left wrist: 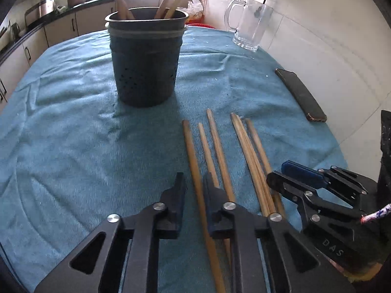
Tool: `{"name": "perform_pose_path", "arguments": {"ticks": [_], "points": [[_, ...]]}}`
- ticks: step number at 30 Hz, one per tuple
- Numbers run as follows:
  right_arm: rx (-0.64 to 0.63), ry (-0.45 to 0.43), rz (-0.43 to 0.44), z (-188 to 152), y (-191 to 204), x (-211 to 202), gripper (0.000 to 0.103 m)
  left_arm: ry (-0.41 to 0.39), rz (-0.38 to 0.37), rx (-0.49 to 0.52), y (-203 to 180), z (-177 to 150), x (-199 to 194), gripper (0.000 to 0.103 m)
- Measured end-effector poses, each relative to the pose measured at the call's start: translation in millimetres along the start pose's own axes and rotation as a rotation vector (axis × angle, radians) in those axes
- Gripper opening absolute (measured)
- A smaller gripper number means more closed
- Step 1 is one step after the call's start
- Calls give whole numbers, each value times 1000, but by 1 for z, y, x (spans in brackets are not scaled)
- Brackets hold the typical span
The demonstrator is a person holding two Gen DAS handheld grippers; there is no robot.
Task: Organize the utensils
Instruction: 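Return to the remaining chopsticks and grasp one with each gripper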
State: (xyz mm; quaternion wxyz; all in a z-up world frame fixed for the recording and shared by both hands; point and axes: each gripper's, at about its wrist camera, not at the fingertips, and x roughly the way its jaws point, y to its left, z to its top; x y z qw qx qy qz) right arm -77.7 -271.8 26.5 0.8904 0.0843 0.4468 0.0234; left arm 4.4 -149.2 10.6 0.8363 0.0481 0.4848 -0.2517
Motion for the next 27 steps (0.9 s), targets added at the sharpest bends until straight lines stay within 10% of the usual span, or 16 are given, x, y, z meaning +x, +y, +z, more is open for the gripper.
{"name": "perform_pose_path", "arguments": {"ticks": [11,27], "points": [[-7,40,-41,4,-1,3,11,25,45,-42,12,-5,-7,7],[27,116,-94,8,-24,-3,21,109,21,-30,25,-5,-15,17]]}}
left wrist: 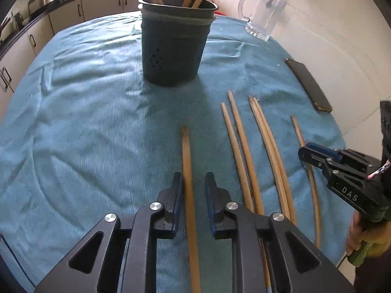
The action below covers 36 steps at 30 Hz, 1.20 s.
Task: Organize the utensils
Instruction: 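Return to the remaining chopsticks and grasp one with each gripper, then carry both held chopsticks above the black cup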
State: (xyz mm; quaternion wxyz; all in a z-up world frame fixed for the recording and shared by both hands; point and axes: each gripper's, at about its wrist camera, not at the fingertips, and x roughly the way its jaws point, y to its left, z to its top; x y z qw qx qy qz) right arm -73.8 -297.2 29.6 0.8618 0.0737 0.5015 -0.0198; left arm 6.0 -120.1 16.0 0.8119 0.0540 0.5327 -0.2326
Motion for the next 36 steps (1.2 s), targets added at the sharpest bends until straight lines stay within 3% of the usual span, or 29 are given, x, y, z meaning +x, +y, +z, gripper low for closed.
{"name": "perform_pose_path", "arguments": {"ticks": [9,12,13,17,26,32,36], "points": [[-16,30,-84,32,9,19,20,-6,30,38,-10,23,14,17],[-29,-4,-112,34,13,21,11,-24,38,53,-12,24,16,17],[-30,-17,-115,34,14,21,9,-31,46,67,-14,23,16,12],[20,-59,-52,33,9,11,7,-59,20,30,-8,20,8,6],[60,-303,62,28,9,-79,7,-282,-10,16,-6,-2,-87,6],[34,-408,76,17,19,-127,7,-432,-9,38,-15,-25,-147,6],[6,-445,73,4,28,-151,8,-479,-16,44,-18,-39,-169,6]]}}
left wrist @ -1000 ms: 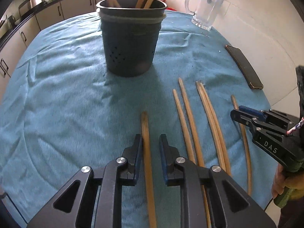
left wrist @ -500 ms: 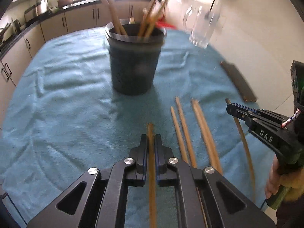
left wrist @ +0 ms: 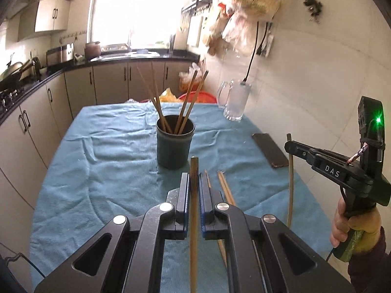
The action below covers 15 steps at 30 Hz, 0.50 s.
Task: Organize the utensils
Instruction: 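Carry both held chopsticks above the black cup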
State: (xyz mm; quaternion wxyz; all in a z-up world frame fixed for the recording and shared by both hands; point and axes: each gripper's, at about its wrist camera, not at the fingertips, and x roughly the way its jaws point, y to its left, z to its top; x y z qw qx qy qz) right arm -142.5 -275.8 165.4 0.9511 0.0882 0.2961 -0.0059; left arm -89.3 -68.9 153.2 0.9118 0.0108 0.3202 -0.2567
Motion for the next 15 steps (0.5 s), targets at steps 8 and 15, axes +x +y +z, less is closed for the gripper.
{"name": "perform_pose_path", "arguments": {"ticks": [8,15], "points": [[-46,-39,-4,-7,14,-32,8,-59,-13,-14,-3,-8,-39,6],[-53,-79,-1,-2,20,-50,8,-119,-9,-9,-6,-5,-61,6]]}}
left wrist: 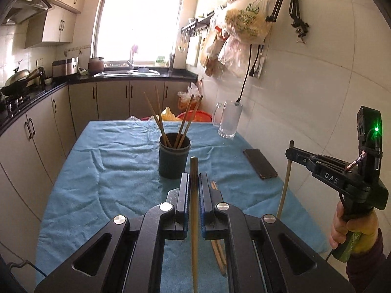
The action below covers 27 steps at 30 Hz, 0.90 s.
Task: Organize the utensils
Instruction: 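Carry both held chopsticks above the black cup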
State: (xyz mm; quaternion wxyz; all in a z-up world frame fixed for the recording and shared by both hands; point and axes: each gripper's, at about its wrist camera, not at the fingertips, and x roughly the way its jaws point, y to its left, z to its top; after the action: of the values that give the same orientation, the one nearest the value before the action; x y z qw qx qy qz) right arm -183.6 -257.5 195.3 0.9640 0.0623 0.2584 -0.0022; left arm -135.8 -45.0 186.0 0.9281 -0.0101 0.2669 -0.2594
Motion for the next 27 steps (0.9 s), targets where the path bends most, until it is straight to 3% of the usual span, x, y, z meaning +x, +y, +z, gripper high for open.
{"name": "perform_pose_path", "arguments": {"ticks": [12,27], "points": [[-23,-53,9,37,10,8,8,-68,26,-22,12,42,7,6],[-24,-178,86,137,42,60,8,-143,60,-88,43,147,59,6]]}}
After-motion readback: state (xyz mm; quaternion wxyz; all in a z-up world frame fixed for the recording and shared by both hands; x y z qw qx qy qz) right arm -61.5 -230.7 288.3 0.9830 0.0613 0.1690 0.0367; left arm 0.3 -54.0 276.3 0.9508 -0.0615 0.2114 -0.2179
